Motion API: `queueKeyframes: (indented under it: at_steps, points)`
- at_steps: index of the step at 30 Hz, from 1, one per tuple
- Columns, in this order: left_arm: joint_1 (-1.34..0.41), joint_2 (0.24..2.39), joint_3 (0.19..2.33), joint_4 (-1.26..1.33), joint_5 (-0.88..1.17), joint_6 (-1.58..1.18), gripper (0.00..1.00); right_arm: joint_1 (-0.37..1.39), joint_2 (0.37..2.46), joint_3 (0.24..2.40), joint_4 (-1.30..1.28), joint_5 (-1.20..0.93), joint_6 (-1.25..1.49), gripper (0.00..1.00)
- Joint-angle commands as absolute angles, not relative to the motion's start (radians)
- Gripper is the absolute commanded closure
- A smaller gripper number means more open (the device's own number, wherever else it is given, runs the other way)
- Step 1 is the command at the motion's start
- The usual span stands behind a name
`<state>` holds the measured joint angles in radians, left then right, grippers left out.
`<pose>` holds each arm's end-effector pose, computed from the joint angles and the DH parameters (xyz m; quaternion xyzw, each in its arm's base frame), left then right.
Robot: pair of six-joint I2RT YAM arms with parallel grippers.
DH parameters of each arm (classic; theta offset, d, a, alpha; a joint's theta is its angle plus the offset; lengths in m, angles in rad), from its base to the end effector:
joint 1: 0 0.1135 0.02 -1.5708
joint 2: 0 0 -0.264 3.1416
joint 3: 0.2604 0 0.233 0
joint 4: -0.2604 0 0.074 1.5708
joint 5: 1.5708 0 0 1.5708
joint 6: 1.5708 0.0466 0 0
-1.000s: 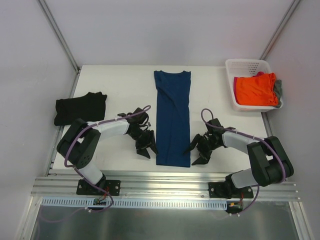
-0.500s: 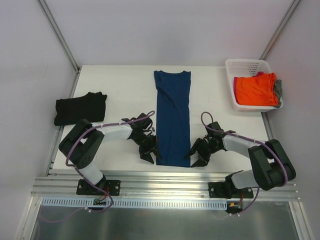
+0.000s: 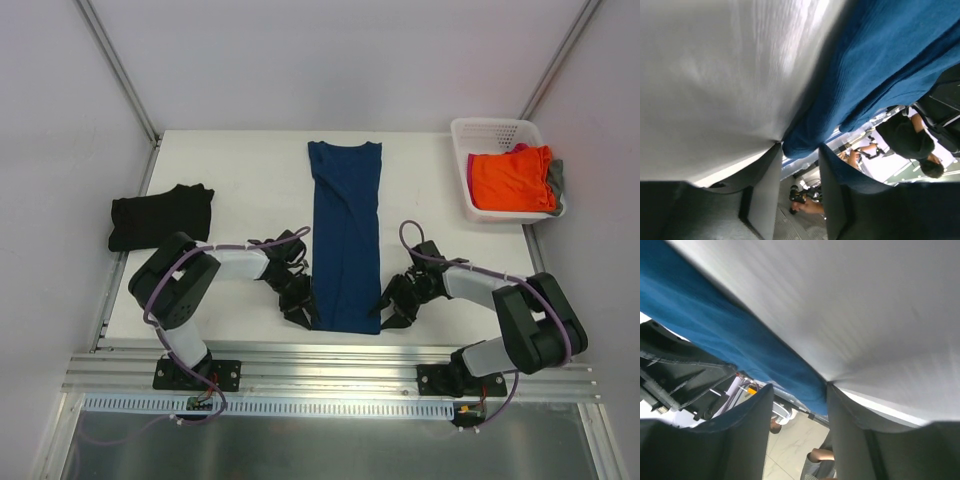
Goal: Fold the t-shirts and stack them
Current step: Grab the bottom of the folded rectangular tshirt with both arms
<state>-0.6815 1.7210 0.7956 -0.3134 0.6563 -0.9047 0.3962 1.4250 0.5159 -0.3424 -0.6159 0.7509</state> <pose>0.1988 -0.1978 0.1259 0.0510 -0.9337 0.3345 0.1167 0.1764 0.1030 0.1276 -0.1186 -0.9346 -0.3336 0.0351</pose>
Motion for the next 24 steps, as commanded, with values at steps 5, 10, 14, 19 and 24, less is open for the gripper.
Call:
queueKeyframes:
  at_steps: [5,10,14,19,24]
  points:
    - [-0.690,1.753,0.827,-0.284,0.635,-0.900,1.00,0.387,1.470,0.560,-0.307,-0.600,0.730,0.66]
    - [-0.681,1.737,0.853,-0.299,0.631,-0.881,1.00,0.368,1.470,0.589,-0.333,-0.615,0.704,0.97]
    - [-0.669,1.704,0.911,-0.331,0.615,-0.827,1.00,0.353,1.453,0.635,-0.382,-0.621,0.666,0.99]
    - [-0.657,1.672,1.002,-0.396,0.586,-0.740,1.00,0.324,1.434,0.716,-0.448,-0.623,0.600,0.99]
    - [-0.644,1.649,1.106,-0.462,0.558,-0.638,1.00,0.305,1.424,0.862,-0.517,-0.627,0.525,0.99]
